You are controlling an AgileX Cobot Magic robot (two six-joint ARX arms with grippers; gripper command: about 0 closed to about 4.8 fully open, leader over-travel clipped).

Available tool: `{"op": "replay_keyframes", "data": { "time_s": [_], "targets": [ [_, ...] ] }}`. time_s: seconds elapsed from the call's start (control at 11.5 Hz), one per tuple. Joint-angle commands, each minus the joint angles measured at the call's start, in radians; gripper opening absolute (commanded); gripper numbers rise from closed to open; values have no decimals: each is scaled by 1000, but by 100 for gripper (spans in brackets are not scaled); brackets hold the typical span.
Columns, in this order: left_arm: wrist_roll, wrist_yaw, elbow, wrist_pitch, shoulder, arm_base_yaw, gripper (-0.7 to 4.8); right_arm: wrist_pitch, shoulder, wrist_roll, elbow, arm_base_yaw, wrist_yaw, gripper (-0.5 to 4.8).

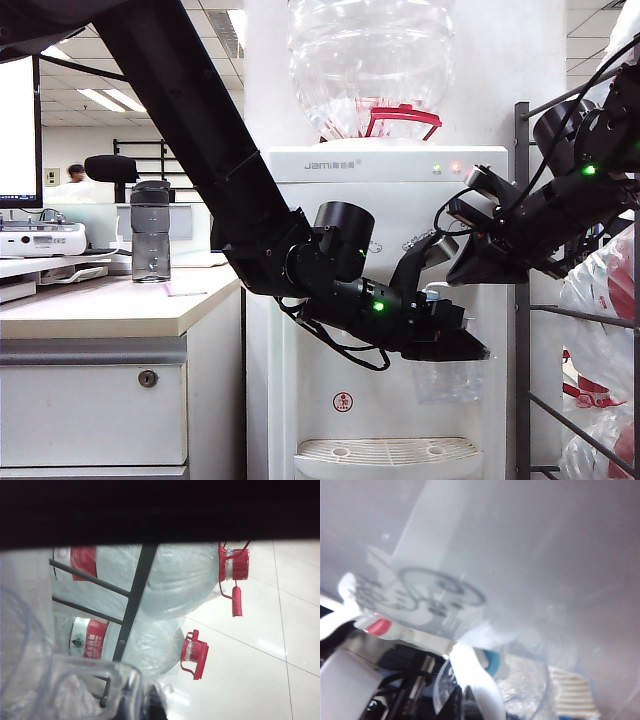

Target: Pick up the plastic mug from the left desk, go to the cold water outlet of the water dispenser, press the vertical switch to get some water, then put the mug back on the desk.

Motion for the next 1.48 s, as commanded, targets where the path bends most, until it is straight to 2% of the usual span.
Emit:
{"op": "replay_keyframes", "data": {
  "time_s": [0.09, 0.61, 0.87, 1.22, 1.48],
  "targets": [
    [7, 5, 4, 24, -11, -2, -6, -42, 11, 62, -4, 0, 5, -5],
    [7, 5, 4, 25, -11, -2, -6, -37, 11, 74, -5, -2, 34, -5],
    [7, 5, 4, 24, -11, -1, -6, -45, -11, 72, -4, -4, 1, -5],
    [7, 5, 4, 25, -11, -1, -6, -138, -93, 71, -3, -16, -9, -5],
    [7, 5, 4, 25, -11, -1, -6, -120, -117, 50, -2, -22, -16, -5]
  ]
}}
